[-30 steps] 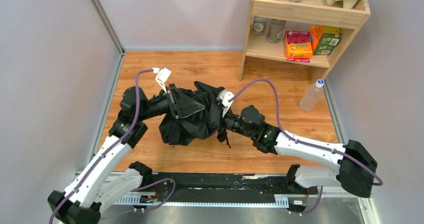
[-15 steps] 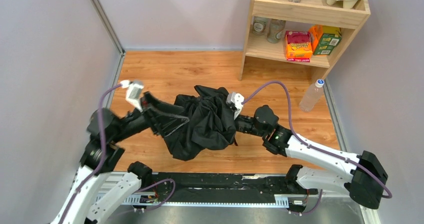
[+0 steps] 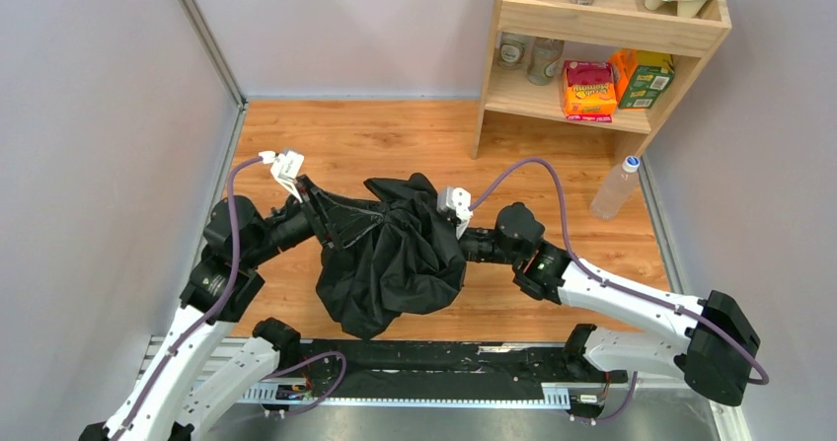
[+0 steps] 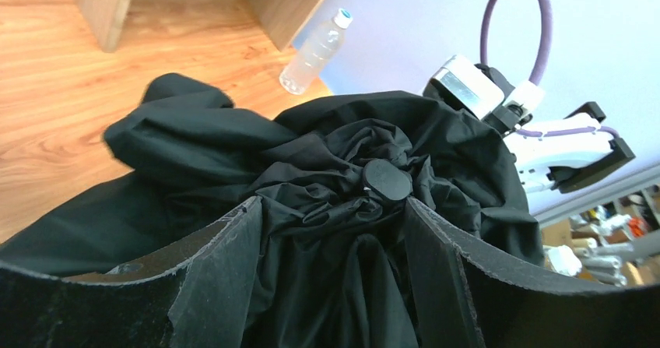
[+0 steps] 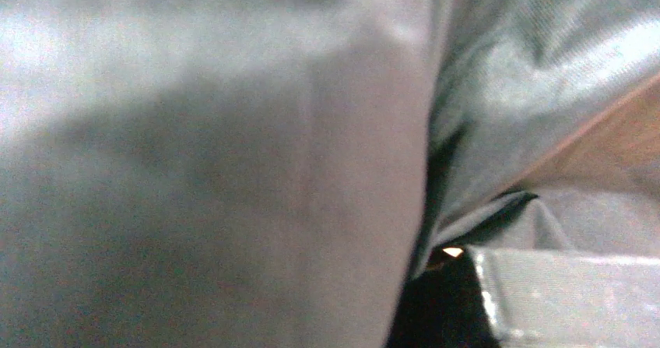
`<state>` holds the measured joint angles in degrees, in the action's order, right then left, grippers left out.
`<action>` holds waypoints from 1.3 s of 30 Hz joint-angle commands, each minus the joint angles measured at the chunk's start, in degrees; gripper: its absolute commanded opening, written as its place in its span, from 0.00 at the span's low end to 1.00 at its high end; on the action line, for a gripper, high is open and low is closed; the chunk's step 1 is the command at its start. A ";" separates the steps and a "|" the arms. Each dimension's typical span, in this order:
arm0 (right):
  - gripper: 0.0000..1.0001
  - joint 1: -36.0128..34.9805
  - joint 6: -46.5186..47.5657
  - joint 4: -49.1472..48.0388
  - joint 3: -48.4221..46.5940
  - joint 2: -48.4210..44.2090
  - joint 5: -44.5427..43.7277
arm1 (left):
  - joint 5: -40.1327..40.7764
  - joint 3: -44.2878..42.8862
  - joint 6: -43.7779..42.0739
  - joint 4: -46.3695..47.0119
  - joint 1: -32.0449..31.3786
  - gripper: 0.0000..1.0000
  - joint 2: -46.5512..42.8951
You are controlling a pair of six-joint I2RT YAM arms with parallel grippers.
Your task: Put away the umbrella
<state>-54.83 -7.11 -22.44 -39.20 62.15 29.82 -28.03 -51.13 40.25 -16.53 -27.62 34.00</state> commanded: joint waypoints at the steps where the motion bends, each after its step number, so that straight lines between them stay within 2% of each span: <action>1: 0.00 0.16 -0.27 -4.28 -4.92 1.30 1.56 | -7.29 2.53 3.87 13.17 0.11 0.73 2.12; 8: 0.00 0.34 -0.88 -3.84 -6.06 3.32 0.93 | -7.74 6.65 6.32 18.73 0.11 0.73 0.10; 11: 0.00 -0.28 -1.85 -4.81 -6.94 4.82 2.08 | -8.70 7.10 7.47 20.84 0.02 0.73 2.56; 14: 0.00 -1.86 0.42 -1.57 -8.96 6.66 1.91 | -9.76 6.75 7.30 23.30 -0.07 0.74 5.19; 18: 0.00 -1.95 0.52 -1.30 -8.87 6.41 1.64 | -9.33 4.91 5.20 21.48 -0.16 0.74 7.22; 20: 0.00 -2.04 0.61 -0.42 -9.57 6.05 1.64 | -9.41 4.11 3.96 20.75 -0.25 0.66 8.18; 24: 0.00 -2.65 0.96 3.09 -11.60 5.97 -0.29 | -10.38 6.13 5.01 25.05 -0.51 0.31 9.07; 25: 0.00 -2.83 0.27 3.45 -11.51 5.53 -0.99 | -10.99 6.40 4.84 25.58 -0.60 0.18 9.24; 26: 0.04 -2.83 -0.79 3.71 -11.25 4.92 -2.65 | -11.08 6.75 4.23 26.37 -0.60 0.09 9.16; 28: 0.21 -2.83 -2.64 7.30 -11.07 3.42 -5.47 | -10.64 7.97 4.13 28.04 -0.51 0.00 8.28; 29: 0.33 -2.83 -3.51 10.28 -10.99 2.55 -6.96 | -9.94 8.41 4.40 30.05 -0.60 0.00 7.67; 30: 0.53 -2.74 -5.17 13.27 -10.20 1.32 -8.63 | -9.68 9.38 4.66 31.20 -0.51 0.00 7.31; 32: 0.85 -2.83 -9.21 18.71 -8.53 -1.84 -13.10 | -7.93 10.43 4.31 33.49 -0.51 0.00 6.08; 33: 0.93 -2.74 -11.23 25.36 -8.61 -3.25 -16.95 | -7.31 10.79 3.88 33.67 -0.51 0.00 5.12; 35: 1.00 -2.65 -13.09 34.26 -7.92 -5.89 -20.94 | -5.28 11.14 1.59 32.71 -0.51 0.00 3.28; 39: 1.00 -2.57 -15.82 47.71 -5.02 -12.65 -26.21 | -1.59 12.99 -2.10 32.72 -0.42 0.00 -0.59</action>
<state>-57.10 -17.67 8.47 -46.04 55.33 12.12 -33.71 -38.24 42.76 11.22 -27.81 37.56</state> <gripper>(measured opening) 0.997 0.238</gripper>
